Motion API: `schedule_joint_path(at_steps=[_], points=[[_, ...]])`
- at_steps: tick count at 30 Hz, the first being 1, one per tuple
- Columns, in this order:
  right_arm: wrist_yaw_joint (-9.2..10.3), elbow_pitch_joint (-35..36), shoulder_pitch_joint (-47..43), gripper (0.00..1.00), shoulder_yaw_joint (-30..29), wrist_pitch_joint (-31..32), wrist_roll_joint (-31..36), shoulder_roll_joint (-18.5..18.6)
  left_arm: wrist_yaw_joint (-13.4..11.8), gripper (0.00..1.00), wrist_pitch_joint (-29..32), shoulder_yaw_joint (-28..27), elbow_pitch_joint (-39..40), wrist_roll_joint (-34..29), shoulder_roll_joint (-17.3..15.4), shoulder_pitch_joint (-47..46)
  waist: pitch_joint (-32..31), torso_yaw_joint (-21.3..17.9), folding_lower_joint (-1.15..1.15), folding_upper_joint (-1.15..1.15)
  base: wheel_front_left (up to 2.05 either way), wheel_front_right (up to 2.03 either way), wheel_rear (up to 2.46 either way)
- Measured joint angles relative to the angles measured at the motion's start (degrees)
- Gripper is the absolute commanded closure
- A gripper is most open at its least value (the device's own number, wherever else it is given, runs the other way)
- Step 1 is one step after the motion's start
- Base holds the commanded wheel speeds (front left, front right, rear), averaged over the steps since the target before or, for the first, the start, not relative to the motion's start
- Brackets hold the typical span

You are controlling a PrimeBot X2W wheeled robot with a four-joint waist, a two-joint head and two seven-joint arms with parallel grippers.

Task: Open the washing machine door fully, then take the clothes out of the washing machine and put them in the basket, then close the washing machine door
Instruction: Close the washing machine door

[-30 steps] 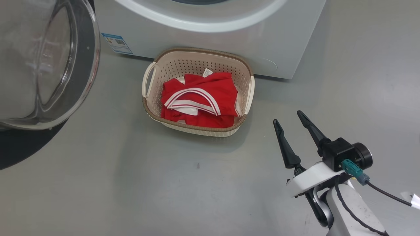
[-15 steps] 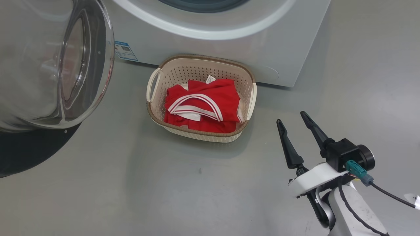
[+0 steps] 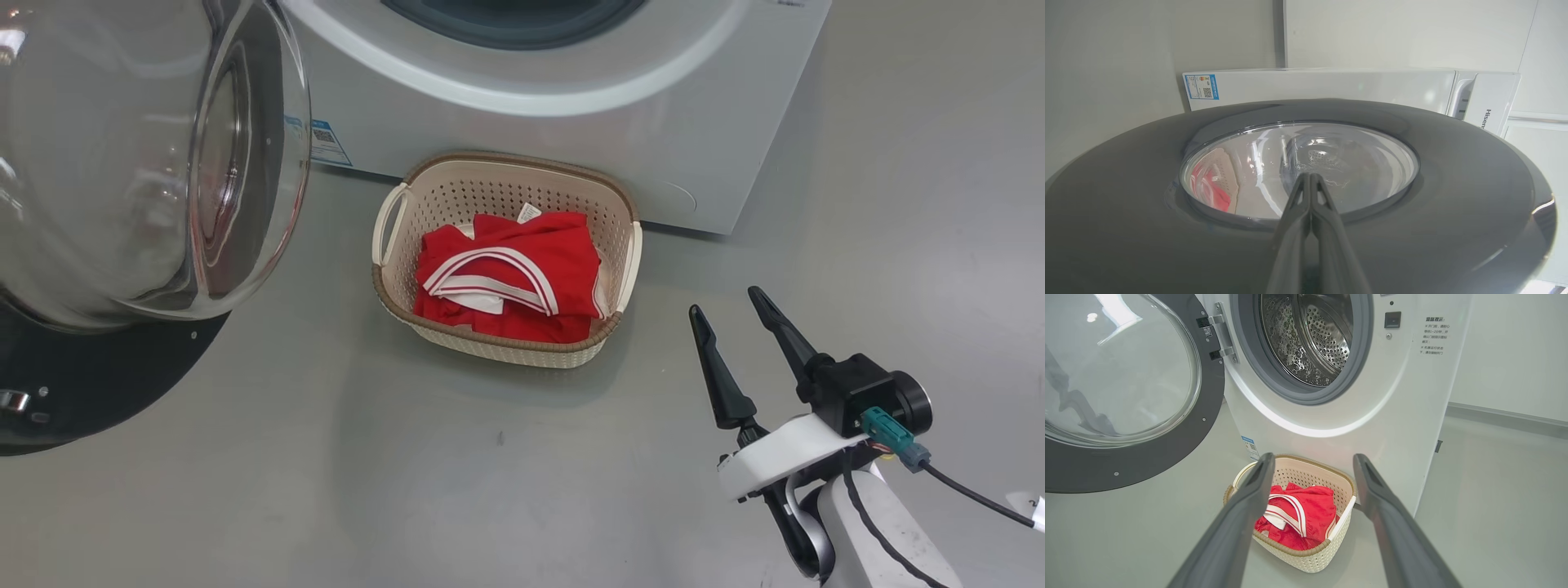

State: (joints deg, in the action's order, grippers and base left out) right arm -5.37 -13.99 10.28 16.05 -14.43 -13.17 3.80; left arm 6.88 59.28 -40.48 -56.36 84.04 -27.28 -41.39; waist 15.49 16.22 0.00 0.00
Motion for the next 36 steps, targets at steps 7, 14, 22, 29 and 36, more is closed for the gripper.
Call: schedule_joint_path(at_steps=[7, 14, 22, 29, 36], points=[[-0.02, 0.2, -0.6, 0.0, -0.2, 0.0, -0.4, -0.1, 0.0, 1.0, 3.7, 0.6, 3.7, 1.0, 3.9, 2.1, -1.2, 0.0, 0.0, 0.0, 0.0, 0.0, 0.0], [-0.03, 0.3, -1.1, 0.0, -0.1, 0.0, -0.6, -0.2, 0.0, 1.0, 6.4, 1.5, 9.2, 2.5, 7.7, 4.1, -1.7, -0.3, 0.0, 0.0, 0.0, 0.0, 0.0], [-0.04, 0.3, -1.8, 0.0, -0.1, 0.0, -0.9, -0.3, 0.0, 1.0, 10.2, 2.1, 15.8, 4.3, 11.7, 7.3, -3.1, -1.4, 0.0, 0.0, 0.0, 0.0, 0.0], [-0.04, 0.6, -2.6, 0.0, -0.4, 0.0, -1.4, -0.3, 0.0, 1.0, 12.6, 3.5, 20.3, 4.8, 14.4, 9.6, -3.8, -2.0, 0.0, 0.0, 0.0, 0.0, 0.0], [-0.05, 0.9, -2.6, 0.0, -0.4, 0.0, -1.4, -0.4, 0.0, 1.0, 14.8, 4.5, 25.3, 5.5, 17.4, 12.9, -4.2, -2.5, 0.0, 0.0, 0.0, 0.0, 0.0]])
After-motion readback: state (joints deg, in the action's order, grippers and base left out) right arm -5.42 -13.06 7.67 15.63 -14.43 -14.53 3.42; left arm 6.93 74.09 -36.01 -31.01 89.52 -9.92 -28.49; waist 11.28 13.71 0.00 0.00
